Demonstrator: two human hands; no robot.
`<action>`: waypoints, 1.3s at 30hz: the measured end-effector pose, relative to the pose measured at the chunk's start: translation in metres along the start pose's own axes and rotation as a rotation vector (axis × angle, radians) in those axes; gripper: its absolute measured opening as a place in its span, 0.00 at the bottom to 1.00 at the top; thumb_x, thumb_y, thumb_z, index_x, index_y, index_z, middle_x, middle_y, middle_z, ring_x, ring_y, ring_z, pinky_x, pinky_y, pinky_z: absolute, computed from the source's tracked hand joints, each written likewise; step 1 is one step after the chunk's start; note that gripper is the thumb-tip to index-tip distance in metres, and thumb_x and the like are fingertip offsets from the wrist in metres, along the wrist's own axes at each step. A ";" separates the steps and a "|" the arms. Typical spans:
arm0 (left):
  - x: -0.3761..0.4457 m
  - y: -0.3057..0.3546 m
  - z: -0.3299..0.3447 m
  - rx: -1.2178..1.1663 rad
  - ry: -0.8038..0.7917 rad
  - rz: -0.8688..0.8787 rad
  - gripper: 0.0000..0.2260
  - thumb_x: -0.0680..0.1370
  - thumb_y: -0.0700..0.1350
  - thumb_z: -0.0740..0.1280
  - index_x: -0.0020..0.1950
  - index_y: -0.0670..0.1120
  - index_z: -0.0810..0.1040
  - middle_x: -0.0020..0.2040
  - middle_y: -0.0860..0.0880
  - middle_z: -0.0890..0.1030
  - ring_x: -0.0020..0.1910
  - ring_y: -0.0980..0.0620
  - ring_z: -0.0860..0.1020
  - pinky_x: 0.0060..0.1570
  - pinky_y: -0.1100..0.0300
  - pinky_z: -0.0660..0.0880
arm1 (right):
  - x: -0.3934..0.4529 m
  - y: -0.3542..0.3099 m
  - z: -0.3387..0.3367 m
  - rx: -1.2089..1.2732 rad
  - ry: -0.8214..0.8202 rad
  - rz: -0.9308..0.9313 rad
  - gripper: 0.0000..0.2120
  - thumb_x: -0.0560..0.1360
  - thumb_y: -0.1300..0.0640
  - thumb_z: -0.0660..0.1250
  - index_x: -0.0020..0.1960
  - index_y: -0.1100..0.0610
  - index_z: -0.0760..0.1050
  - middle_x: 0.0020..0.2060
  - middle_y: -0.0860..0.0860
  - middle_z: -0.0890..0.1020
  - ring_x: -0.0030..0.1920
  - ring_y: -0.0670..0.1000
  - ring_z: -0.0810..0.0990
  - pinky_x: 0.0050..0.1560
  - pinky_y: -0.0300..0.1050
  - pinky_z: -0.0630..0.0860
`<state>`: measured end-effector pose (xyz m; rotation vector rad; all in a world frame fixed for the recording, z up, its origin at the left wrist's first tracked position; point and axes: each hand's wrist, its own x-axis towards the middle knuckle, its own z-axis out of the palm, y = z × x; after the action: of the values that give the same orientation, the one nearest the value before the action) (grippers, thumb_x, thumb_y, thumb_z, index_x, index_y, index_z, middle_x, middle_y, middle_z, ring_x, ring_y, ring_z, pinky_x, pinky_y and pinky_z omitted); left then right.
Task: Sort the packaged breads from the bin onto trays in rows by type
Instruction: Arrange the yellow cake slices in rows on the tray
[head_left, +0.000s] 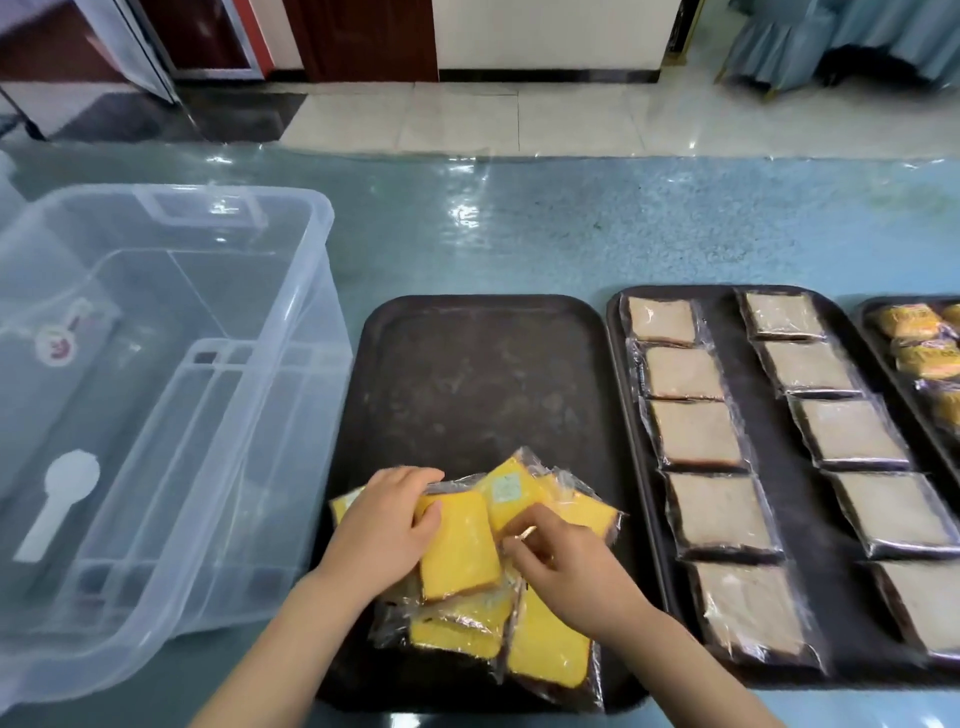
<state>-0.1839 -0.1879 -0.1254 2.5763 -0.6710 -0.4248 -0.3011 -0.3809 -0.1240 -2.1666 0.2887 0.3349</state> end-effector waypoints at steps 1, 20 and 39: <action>0.002 -0.001 -0.001 0.003 -0.007 -0.001 0.18 0.80 0.50 0.61 0.70 0.53 0.71 0.65 0.57 0.74 0.67 0.57 0.66 0.64 0.61 0.66 | 0.000 -0.003 0.004 0.003 -0.038 0.028 0.10 0.77 0.41 0.62 0.54 0.45 0.71 0.38 0.45 0.83 0.35 0.42 0.78 0.38 0.41 0.76; 0.074 -0.007 -0.009 -0.610 0.137 -0.253 0.09 0.79 0.47 0.66 0.57 0.58 0.74 0.46 0.54 0.78 0.44 0.54 0.78 0.44 0.59 0.73 | 0.088 -0.009 -0.029 0.878 0.320 0.349 0.16 0.72 0.56 0.74 0.55 0.59 0.73 0.46 0.56 0.83 0.41 0.52 0.83 0.44 0.44 0.80; 0.244 -0.058 -0.010 -0.476 0.301 -0.561 0.17 0.77 0.45 0.61 0.65 0.49 0.76 0.61 0.50 0.79 0.58 0.47 0.76 0.55 0.53 0.72 | 0.304 -0.023 -0.035 0.448 0.125 0.126 0.22 0.74 0.63 0.63 0.68 0.54 0.71 0.58 0.48 0.80 0.56 0.45 0.78 0.55 0.38 0.75</action>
<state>0.0457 -0.2659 -0.1882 2.2546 0.2483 -0.3055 -0.0044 -0.4214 -0.1906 -1.7336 0.5200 0.1825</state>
